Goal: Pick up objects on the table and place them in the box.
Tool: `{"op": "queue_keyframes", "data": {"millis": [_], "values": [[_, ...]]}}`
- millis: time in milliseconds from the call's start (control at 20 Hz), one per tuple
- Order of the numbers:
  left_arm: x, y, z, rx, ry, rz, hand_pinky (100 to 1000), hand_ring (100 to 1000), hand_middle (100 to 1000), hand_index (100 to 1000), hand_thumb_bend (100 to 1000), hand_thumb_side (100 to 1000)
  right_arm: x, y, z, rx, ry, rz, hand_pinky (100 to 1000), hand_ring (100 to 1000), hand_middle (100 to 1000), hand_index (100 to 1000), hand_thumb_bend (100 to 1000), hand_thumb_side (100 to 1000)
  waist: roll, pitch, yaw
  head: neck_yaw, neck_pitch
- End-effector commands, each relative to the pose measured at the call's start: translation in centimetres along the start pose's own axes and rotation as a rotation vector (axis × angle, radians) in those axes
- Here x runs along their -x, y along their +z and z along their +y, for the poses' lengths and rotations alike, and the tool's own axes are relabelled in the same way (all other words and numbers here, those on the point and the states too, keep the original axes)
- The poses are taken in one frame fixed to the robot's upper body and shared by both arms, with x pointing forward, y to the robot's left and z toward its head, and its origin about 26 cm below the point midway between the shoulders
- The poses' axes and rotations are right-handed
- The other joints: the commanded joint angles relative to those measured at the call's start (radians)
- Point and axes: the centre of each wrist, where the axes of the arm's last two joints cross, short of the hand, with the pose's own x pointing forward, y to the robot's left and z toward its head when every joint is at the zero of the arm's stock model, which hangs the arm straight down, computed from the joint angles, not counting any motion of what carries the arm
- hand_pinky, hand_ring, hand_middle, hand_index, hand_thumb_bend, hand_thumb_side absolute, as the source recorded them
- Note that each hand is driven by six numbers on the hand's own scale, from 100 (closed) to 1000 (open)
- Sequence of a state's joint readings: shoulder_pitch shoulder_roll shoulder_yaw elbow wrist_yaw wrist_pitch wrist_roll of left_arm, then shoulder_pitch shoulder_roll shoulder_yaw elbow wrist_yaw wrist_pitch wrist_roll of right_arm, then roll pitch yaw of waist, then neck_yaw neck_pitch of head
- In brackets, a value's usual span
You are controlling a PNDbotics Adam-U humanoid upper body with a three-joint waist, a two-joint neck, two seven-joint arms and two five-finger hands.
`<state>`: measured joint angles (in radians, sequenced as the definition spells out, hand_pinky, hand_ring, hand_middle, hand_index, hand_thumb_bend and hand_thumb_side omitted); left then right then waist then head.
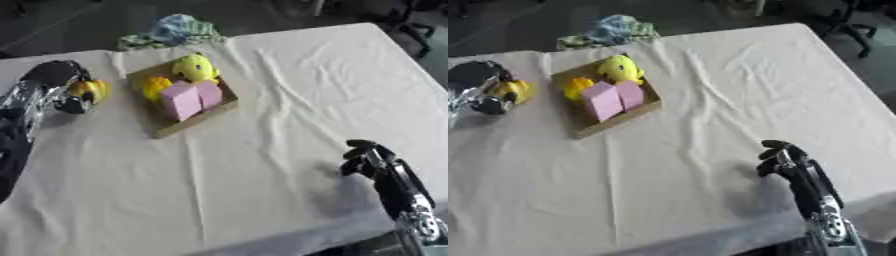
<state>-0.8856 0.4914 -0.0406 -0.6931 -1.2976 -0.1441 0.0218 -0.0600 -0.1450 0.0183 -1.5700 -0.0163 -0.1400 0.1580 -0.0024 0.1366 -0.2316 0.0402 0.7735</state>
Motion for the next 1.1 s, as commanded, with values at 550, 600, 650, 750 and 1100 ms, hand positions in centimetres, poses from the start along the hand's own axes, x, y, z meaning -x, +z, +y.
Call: {"op": "queue_keyframes", "data": {"millis": [550,600,650,750,1100], "values": [[-6.4,-2.0,6.4,-0.191,0.076,-0.336,620,457,445,592,100,244,-0.4,-0.2,-0.3,-0.010,0.011,-0.011,517,522,539,743,100,758,-0.013,-0.018,-0.008,0.007,-0.004],[-7.4,-2.1,6.4,-0.184,0.074,-0.374,622,459,447,594,100,244,-0.3,-0.2,-0.2,-0.012,0.010,-0.011,517,522,539,743,100,758,-0.013,-0.019,-0.011,0.008,-0.004],[-8.4,-2.2,6.4,-0.176,0.072,-0.409,625,464,452,599,100,244,-0.4,-0.2,-0.2,-0.015,0.008,-0.012,517,522,539,743,100,756,-0.014,-0.019,-0.013,0.009,-0.004],[-10.1,-2.3,6.1,-0.158,0.075,-0.461,627,469,458,607,100,245,-0.3,-0.3,-0.1,-0.020,0.006,-0.012,518,522,539,743,100,751,-0.016,-0.021,-0.017,0.007,-0.004],[-11.9,-2.1,4.5,-0.073,0.056,-0.526,673,551,557,721,100,250,-0.3,-0.3,0.0,-0.025,0.005,-0.012,518,522,539,743,100,744,-0.018,-0.026,-0.021,0.004,-0.004]]}}
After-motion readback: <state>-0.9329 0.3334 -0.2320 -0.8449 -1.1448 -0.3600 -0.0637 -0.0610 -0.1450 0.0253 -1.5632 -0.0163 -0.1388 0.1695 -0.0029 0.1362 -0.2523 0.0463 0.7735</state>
